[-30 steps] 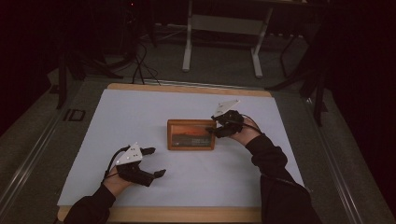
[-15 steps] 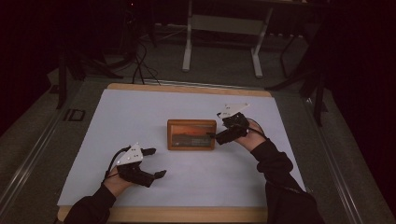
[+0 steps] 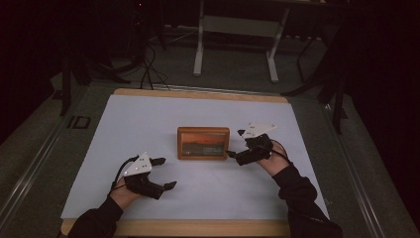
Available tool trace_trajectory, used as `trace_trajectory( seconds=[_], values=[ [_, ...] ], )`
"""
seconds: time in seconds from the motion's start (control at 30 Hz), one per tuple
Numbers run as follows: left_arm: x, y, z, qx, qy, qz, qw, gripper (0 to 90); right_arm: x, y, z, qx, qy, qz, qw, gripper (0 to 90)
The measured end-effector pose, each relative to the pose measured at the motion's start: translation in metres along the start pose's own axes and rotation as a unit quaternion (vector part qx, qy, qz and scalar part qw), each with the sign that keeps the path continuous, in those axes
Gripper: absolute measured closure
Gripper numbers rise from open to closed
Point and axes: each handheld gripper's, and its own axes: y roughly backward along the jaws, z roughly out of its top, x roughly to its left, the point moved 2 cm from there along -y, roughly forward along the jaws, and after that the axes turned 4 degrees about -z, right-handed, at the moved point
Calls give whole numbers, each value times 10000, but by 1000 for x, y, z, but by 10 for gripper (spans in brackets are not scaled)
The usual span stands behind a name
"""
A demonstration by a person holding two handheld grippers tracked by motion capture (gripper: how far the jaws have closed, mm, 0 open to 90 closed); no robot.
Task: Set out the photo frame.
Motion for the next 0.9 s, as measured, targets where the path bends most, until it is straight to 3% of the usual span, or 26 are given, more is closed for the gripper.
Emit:
trace_trajectory(
  seconds=[0.33,0.9],
  values=[
    [-2,0,0,8,-48,-6,10000,91,16,8,-30,-234,-307,71,9992,141],
    [-4,-1,-1,67,-108,-24,9999,91,39,12,-80,-70,-424,86,9990,141]
  ],
)
